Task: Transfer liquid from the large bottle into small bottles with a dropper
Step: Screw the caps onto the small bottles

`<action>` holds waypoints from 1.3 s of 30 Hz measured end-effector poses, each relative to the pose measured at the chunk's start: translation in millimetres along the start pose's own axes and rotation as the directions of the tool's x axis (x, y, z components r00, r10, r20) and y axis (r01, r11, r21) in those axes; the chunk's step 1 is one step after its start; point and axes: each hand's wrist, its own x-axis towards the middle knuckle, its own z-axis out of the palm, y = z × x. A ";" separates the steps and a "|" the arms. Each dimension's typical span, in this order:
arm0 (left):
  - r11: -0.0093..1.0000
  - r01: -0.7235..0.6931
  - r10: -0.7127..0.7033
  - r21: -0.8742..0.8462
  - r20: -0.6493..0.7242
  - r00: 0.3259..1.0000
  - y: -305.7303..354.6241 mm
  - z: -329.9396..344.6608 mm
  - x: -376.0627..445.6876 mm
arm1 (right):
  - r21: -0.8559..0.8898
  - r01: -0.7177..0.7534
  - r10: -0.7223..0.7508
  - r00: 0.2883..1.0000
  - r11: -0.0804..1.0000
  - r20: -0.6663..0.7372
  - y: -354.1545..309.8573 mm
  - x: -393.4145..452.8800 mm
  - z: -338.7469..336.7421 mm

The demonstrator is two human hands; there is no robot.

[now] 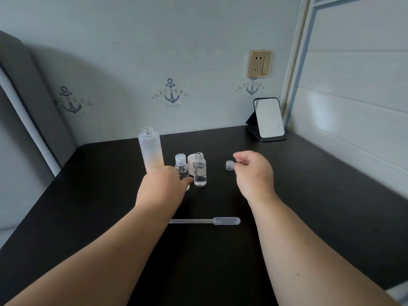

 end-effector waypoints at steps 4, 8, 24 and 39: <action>0.986 -0.054 0.058 0.159 -0.016 0.998 -0.3 1.6 4.8 | -0.164 0.065 -0.052 0.995 0.984 0.082 2.6 2.9 4.2; 0.984 -0.062 0.066 0.165 -0.017 0.998 -0.9 1.7 5.6 | -0.228 0.089 -0.036 0.973 0.969 0.228 5.6 4.9 6.8; 0.988 -0.142 0.137 -0.067 -0.068 0.988 31.4 2.0 -12.6 | -0.399 0.136 -0.015 0.957 0.907 0.291 2.4 3.4 12.0; 0.996 -0.066 0.062 -0.057 -0.068 0.996 37.5 11.6 1.5 | -0.372 0.145 -0.052 0.967 0.917 0.250 5.0 3.4 12.4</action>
